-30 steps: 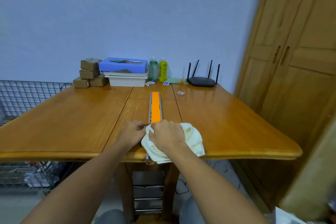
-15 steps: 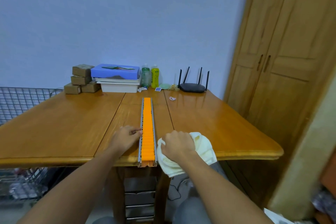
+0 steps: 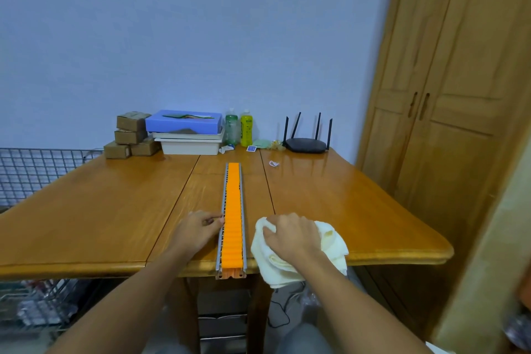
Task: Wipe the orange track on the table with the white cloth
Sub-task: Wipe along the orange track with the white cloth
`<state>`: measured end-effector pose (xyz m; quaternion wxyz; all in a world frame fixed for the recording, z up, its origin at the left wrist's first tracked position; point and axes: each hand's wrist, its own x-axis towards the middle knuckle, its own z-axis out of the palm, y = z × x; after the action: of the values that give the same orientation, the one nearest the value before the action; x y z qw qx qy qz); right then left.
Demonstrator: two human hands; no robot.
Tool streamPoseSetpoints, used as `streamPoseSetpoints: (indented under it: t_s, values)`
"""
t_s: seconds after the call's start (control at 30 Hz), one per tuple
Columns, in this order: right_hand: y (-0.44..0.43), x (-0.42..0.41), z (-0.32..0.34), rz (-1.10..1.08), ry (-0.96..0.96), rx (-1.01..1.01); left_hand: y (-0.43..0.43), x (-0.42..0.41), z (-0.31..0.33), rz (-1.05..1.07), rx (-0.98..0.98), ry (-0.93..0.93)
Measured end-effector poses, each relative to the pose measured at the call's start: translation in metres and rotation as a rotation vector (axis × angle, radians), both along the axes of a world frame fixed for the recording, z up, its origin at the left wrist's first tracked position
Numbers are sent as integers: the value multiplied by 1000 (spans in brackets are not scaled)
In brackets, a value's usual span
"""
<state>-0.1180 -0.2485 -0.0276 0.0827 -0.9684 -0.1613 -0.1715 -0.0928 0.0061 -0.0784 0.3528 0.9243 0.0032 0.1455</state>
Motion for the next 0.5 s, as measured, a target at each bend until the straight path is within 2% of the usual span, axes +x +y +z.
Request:
streamPoseSetpoints:
  t_s: [0.2,0.33,0.4,0.5]
  values:
    - [-8,35,17,-69,-175,17,-1,1,2,1,-35,-5]
    - [-4,69,18,-190,-254,99,2,6,0,3,-75,-1]
    - [-1,79,9,-227,-92,76,4,10,-3,1,-104,-7]
    - [6,88,-26,-212,276,13,7,13,-6,-5,-125,-10]
